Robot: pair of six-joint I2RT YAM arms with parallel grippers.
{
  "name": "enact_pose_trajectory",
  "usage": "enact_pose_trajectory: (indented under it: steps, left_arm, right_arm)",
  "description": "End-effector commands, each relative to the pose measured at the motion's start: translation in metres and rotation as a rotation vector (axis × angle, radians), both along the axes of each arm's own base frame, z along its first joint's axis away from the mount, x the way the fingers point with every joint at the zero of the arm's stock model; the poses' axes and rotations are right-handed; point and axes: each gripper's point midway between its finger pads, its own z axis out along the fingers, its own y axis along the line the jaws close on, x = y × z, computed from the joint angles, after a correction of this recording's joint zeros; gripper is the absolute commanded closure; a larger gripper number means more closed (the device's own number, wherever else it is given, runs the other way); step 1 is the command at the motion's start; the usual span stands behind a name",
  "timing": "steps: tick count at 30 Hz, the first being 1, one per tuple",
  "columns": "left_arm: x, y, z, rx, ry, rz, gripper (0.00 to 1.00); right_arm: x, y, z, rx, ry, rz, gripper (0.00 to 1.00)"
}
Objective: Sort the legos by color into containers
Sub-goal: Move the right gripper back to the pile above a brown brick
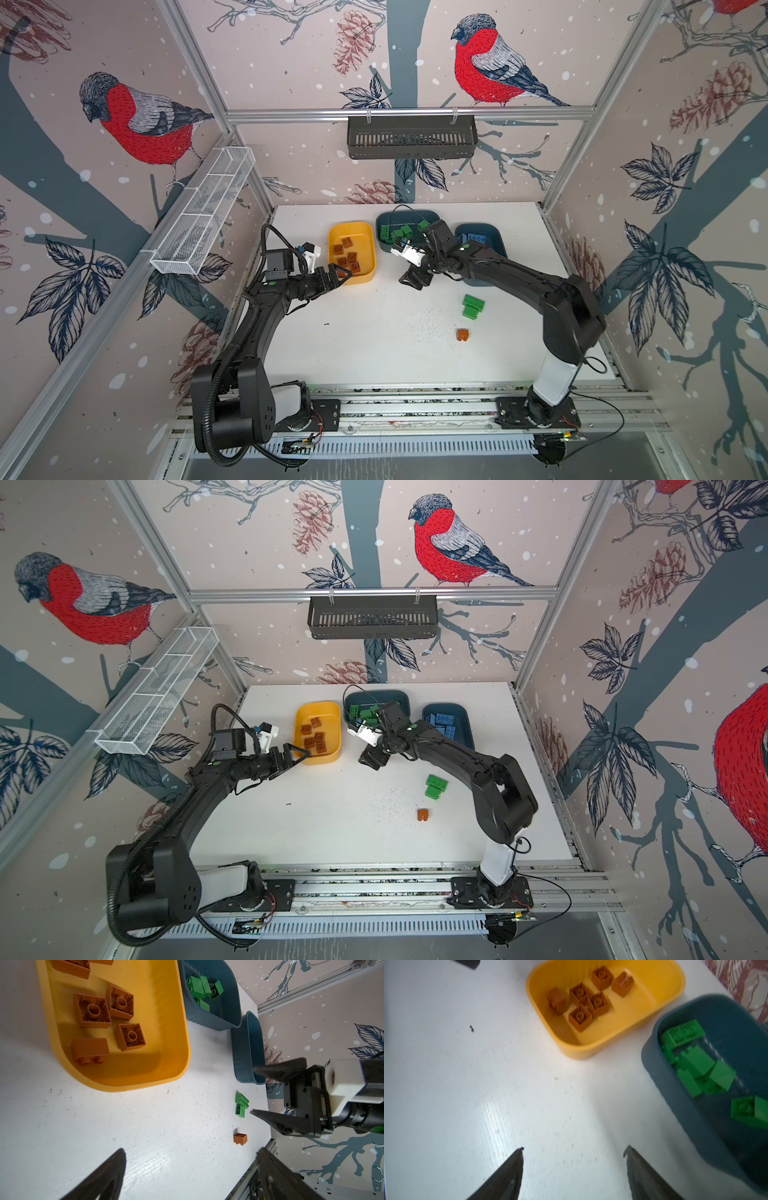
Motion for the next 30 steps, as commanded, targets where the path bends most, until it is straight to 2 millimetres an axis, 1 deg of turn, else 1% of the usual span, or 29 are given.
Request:
enact_pose_trajectory:
  steps: [1,4,7,9,11,13,15,18,23,26,30]
  left_arm:
    - [0.001,-0.001,0.002,-0.014,-0.017,-0.014,0.03]
    - [0.002,-0.002,0.003,-0.016,-0.017,-0.015,0.03]
    - [0.003,-0.002,0.003,-0.02,-0.017,-0.014,0.03]
    - [0.003,-0.003,0.003,-0.022,-0.014,-0.016,0.03]
    - [0.004,-0.003,0.004,-0.022,-0.013,-0.015,0.03]
    - [0.004,-0.003,0.004,-0.02,-0.016,-0.016,0.03]
    - [0.004,-0.003,0.005,-0.022,-0.017,-0.016,0.03]
    - [0.004,-0.003,0.004,-0.024,-0.017,-0.015,0.03]
    - [0.005,-0.004,0.006,-0.024,-0.019,-0.02,0.03]
    - [0.005,-0.003,0.009,-0.017,-0.03,-0.017,0.03]
    - [0.004,-0.003,0.006,-0.021,-0.024,-0.015,0.03]
  right_arm:
    - [-0.029,-0.04,-0.01,-0.084,-0.011,0.014,0.21]
    - [-0.052,-0.073,-0.017,-0.137,-0.026,0.011,0.19]
    - [-0.074,-0.104,-0.031,-0.227,0.003,0.011,0.18]
    - [-0.083,-0.121,-0.041,-0.277,0.028,0.002,0.18]
    - [-0.091,-0.132,-0.049,-0.305,0.028,0.004,0.19]
    - [-0.1,-0.139,-0.055,-0.317,0.016,0.03,0.21]
    - [-0.104,-0.144,-0.064,-0.333,0.015,0.037,0.22]
    - [-0.104,-0.143,-0.071,-0.322,0.016,0.046,0.25]
    - [-0.113,-0.138,-0.093,-0.338,0.095,0.098,0.33]
    - [-0.115,-0.137,-0.1,-0.351,0.098,0.115,0.36]
    - [-0.115,-0.141,-0.109,-0.388,0.094,0.119,0.43]
